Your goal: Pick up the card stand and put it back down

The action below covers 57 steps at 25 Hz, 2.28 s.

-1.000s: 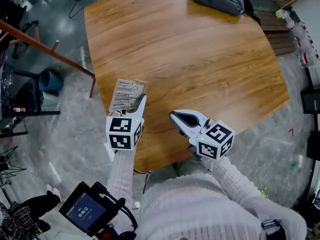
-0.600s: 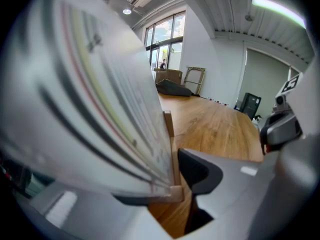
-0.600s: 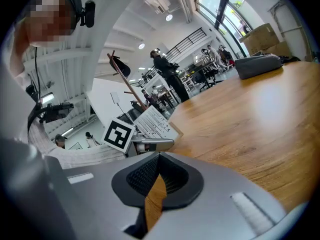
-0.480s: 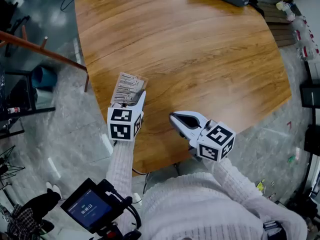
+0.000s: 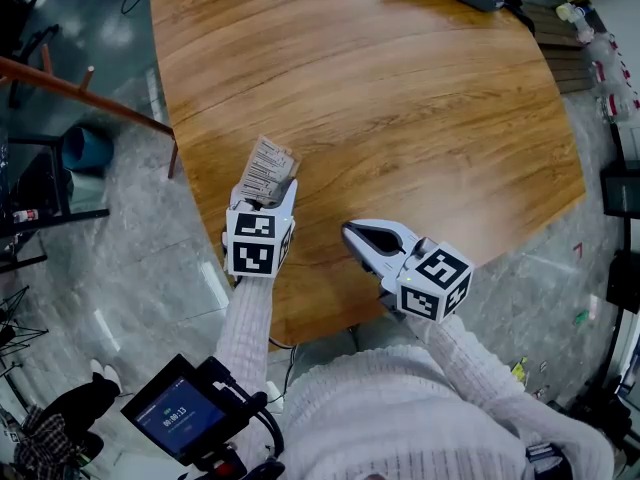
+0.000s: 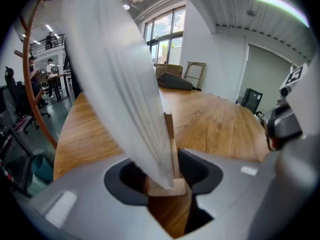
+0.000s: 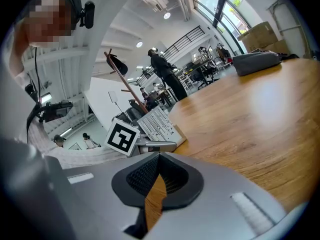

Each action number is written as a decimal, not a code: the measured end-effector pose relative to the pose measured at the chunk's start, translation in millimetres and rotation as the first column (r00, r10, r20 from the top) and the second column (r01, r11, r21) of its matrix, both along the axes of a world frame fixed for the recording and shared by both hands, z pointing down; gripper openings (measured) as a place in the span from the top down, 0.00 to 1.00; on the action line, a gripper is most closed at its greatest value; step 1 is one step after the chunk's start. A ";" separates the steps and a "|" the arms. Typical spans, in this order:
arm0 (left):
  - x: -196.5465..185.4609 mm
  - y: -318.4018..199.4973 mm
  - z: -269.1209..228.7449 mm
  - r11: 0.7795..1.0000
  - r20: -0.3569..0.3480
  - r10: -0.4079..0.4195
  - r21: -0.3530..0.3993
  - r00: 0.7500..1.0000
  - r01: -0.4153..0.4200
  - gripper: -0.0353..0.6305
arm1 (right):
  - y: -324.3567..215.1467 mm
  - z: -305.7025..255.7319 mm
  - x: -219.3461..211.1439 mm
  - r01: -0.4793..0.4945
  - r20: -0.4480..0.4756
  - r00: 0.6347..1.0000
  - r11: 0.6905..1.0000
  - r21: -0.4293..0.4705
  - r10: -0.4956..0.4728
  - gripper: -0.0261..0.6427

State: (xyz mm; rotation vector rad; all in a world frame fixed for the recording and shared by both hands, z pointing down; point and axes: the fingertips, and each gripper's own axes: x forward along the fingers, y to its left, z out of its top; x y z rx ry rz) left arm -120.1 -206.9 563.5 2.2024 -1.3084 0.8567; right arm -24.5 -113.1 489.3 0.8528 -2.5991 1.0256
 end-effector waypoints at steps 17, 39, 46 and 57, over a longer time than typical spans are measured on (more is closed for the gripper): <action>-9.4 13.0 -12.9 0.996 0.044 -0.054 0.077 0.998 0.051 0.58 | 13.2 -7.8 -3.2 0.020 0.001 1.000 1.000 0.020 -0.020 0.96; 2.7 123.5 -153.4 0.948 -0.116 -0.063 0.303 0.991 0.096 0.88 | 33.6 -87.3 -33.1 0.131 -0.004 0.991 0.963 0.237 -0.134 0.96; 15.0 136.9 -160.8 0.951 -0.173 -0.034 0.296 0.984 0.085 0.93 | 45.2 -92.5 -33.9 0.150 -0.011 0.988 0.953 0.264 -0.152 0.96; 26.9 139.8 -162.1 0.951 -0.185 -0.025 0.298 0.982 0.080 0.93 | 48.1 -90.1 -34.9 0.198 -0.078 0.980 0.935 0.294 -0.183 0.96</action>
